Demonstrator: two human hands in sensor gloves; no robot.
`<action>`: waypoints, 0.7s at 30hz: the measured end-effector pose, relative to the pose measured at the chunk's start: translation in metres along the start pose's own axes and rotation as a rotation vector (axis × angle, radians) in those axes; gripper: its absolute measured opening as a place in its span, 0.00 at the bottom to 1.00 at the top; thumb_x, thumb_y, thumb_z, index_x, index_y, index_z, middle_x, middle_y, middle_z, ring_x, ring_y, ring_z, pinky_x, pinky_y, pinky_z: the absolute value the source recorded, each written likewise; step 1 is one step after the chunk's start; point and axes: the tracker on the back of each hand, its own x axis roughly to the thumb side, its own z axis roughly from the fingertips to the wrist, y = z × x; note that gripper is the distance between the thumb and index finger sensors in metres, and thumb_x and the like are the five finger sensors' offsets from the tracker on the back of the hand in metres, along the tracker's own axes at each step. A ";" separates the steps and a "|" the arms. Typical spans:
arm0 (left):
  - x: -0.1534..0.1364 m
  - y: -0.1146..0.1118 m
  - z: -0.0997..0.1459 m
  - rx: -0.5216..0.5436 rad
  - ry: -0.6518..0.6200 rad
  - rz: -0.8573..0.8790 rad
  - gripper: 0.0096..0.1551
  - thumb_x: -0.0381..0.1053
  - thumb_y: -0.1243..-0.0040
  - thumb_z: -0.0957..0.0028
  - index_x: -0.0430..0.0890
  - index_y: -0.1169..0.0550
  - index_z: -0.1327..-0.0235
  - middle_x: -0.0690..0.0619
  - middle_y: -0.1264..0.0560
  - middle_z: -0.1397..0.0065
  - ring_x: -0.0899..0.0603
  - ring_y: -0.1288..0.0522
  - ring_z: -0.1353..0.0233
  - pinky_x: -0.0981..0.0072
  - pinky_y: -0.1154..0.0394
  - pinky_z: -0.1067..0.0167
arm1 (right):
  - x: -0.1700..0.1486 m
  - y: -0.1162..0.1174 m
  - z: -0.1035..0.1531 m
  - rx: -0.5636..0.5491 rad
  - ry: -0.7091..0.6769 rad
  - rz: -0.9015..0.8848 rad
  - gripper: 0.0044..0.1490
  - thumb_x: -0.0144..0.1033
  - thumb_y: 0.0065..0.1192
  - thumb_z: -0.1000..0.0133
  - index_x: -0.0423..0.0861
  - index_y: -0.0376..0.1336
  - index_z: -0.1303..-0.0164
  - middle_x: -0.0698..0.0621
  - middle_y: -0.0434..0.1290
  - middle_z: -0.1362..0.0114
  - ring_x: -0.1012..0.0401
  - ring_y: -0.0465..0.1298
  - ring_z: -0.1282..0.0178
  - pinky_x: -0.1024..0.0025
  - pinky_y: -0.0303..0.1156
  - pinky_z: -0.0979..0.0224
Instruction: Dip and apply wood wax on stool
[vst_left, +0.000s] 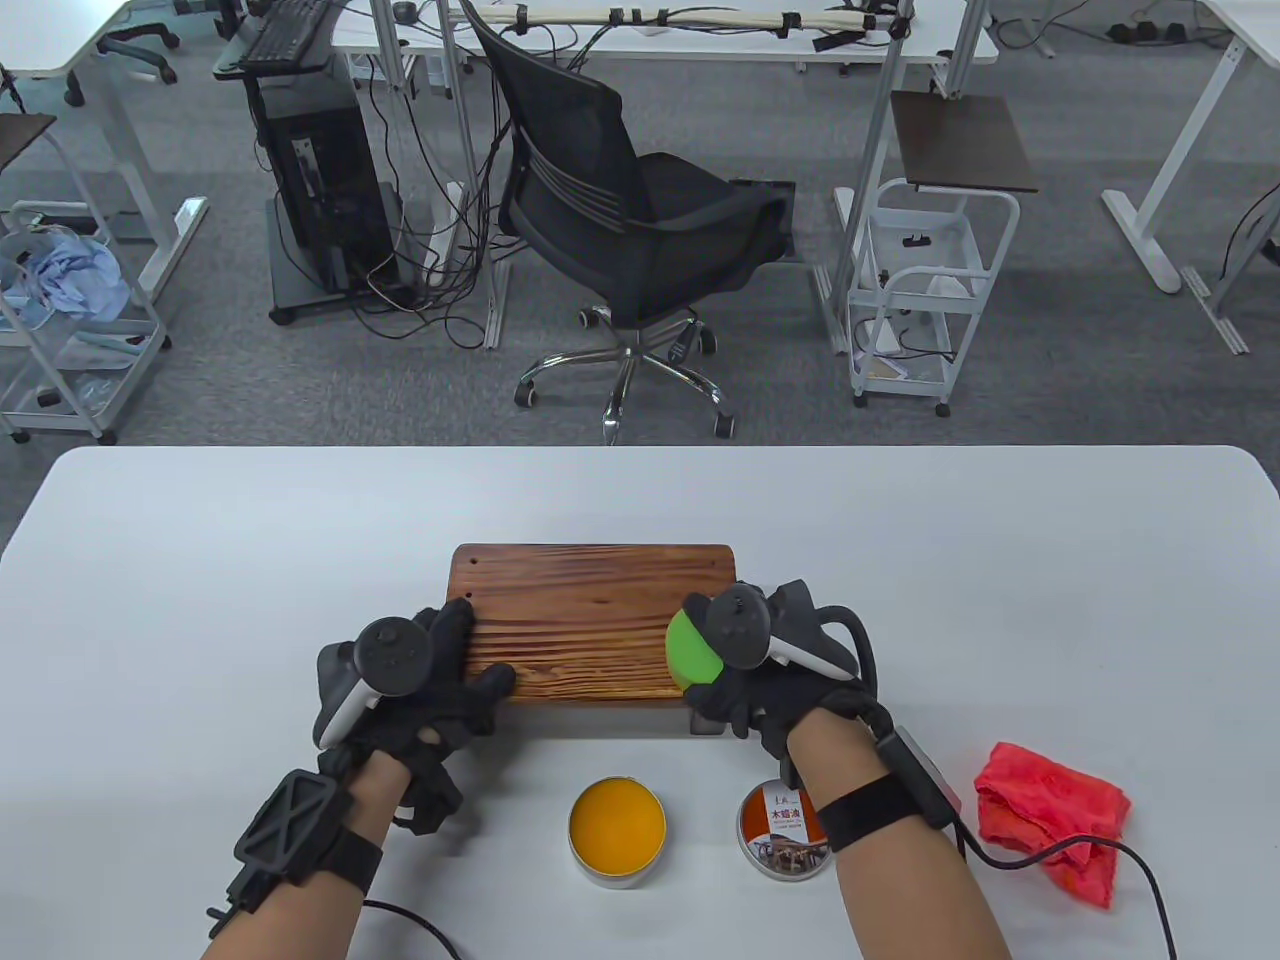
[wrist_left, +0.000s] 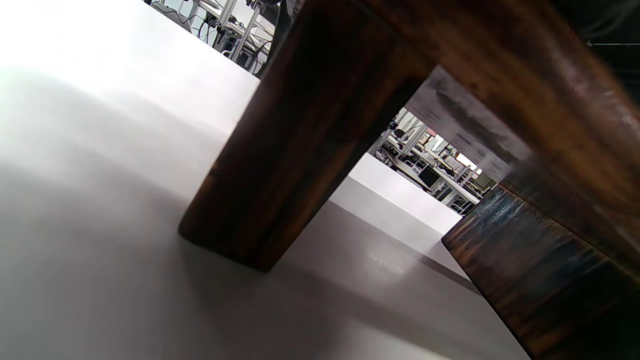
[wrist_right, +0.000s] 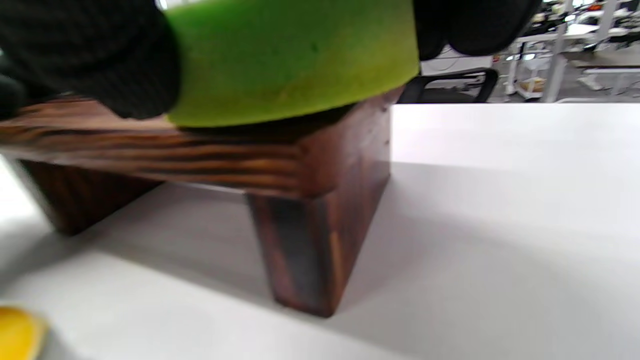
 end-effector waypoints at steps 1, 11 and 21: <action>0.000 0.000 0.000 -0.003 0.000 0.001 0.66 0.81 0.47 0.56 0.53 0.61 0.17 0.34 0.60 0.13 0.20 0.60 0.20 0.12 0.60 0.36 | -0.001 -0.002 0.003 0.007 0.001 0.026 0.65 0.69 0.73 0.54 0.57 0.45 0.12 0.38 0.48 0.13 0.39 0.61 0.22 0.33 0.64 0.25; -0.001 0.000 0.000 -0.005 -0.002 0.007 0.66 0.81 0.46 0.56 0.54 0.61 0.17 0.35 0.60 0.12 0.20 0.61 0.20 0.11 0.60 0.36 | 0.005 0.001 -0.012 -0.003 0.018 -0.006 0.66 0.69 0.72 0.54 0.56 0.44 0.12 0.37 0.46 0.13 0.38 0.61 0.22 0.33 0.64 0.25; -0.002 0.001 0.000 -0.007 0.000 0.003 0.66 0.81 0.46 0.56 0.54 0.61 0.17 0.35 0.60 0.12 0.21 0.61 0.19 0.11 0.61 0.36 | 0.013 -0.002 -0.019 0.013 0.020 0.013 0.65 0.68 0.73 0.53 0.57 0.44 0.12 0.37 0.46 0.13 0.38 0.61 0.22 0.32 0.63 0.25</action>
